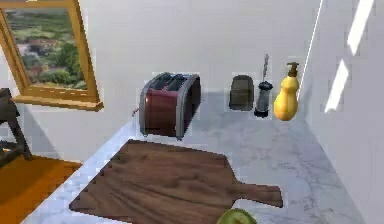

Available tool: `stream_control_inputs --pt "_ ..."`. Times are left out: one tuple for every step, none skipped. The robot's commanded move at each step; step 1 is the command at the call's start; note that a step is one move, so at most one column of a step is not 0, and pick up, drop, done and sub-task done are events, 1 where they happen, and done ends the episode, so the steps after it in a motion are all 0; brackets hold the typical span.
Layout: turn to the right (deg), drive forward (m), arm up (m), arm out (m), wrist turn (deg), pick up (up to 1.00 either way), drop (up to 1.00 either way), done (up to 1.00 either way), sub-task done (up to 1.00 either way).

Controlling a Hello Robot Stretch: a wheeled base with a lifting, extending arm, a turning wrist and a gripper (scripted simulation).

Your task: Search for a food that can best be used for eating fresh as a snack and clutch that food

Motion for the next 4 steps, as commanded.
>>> stream_control_inputs --pt "-45.0 0.00 0.00 0.00 0.0 0.00 0.00 0.00 0.00" --pt "-24.0 0.00 0.00 0.00 0.0 0.00 0.00 0.00 0.00" --pt "0.0 0.00 0.50 0.00 0.0 0.00 0.00 0.00 0.00" --pt "0.0 0.00 0.38 0.00 0.0 0.00 0.00 0.00 0.00"
